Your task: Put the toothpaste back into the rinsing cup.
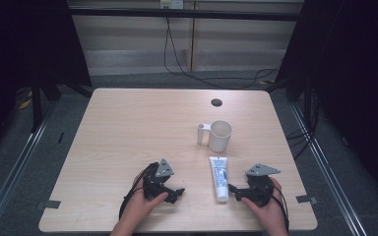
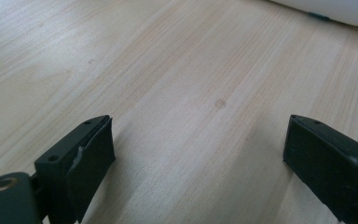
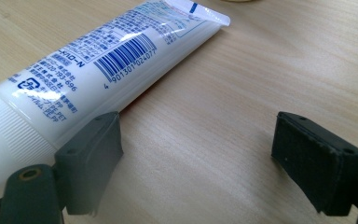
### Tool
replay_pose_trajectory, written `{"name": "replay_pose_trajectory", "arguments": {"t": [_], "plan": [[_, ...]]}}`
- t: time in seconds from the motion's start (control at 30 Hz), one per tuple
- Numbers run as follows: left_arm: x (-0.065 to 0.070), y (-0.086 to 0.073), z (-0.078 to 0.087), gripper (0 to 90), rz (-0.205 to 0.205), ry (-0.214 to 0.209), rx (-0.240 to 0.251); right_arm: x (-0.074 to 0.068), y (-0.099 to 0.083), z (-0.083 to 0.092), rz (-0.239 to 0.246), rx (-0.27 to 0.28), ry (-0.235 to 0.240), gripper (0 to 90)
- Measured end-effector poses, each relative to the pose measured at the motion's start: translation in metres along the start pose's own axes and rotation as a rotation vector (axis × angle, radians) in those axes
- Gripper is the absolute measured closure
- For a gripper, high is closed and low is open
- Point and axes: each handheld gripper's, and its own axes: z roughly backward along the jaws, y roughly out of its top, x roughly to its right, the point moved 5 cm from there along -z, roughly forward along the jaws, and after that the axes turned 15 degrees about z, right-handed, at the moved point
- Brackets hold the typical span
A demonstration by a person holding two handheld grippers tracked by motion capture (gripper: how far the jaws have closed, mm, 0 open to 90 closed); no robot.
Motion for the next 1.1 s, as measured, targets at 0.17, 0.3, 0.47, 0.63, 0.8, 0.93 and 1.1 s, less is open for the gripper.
{"name": "replay_pose_trajectory", "arguments": {"t": [0.17,0.3,0.47,0.63,0.8,0.93,1.1], "plan": [[0.000,0.000,0.000,8.4,0.000,-0.001,-0.001,0.000,0.000,0.000,0.000,0.000,0.000,15.4],[0.000,0.000,0.000,8.5,-0.004,0.001,-0.003,0.000,0.000,0.000,0.004,0.002,0.002,15.2],[0.000,0.000,0.000,8.4,-0.004,0.000,-0.003,0.004,0.005,0.003,-0.018,-0.087,0.024,20.6],[0.000,0.000,0.000,8.5,0.000,-0.001,0.000,0.008,0.010,0.004,-0.062,-0.128,0.061,23.4],[0.000,0.000,0.000,8.5,-0.003,0.001,-0.002,0.018,0.022,0.011,-0.141,-0.175,0.058,24.8],[0.000,0.000,0.000,8.5,-0.006,0.003,-0.003,0.023,0.040,0.015,-0.141,-0.178,0.062,25.7],[0.000,0.000,0.000,8.5,-0.003,0.002,-0.001,0.022,0.062,0.014,-0.124,-0.214,0.072,26.9]]}}
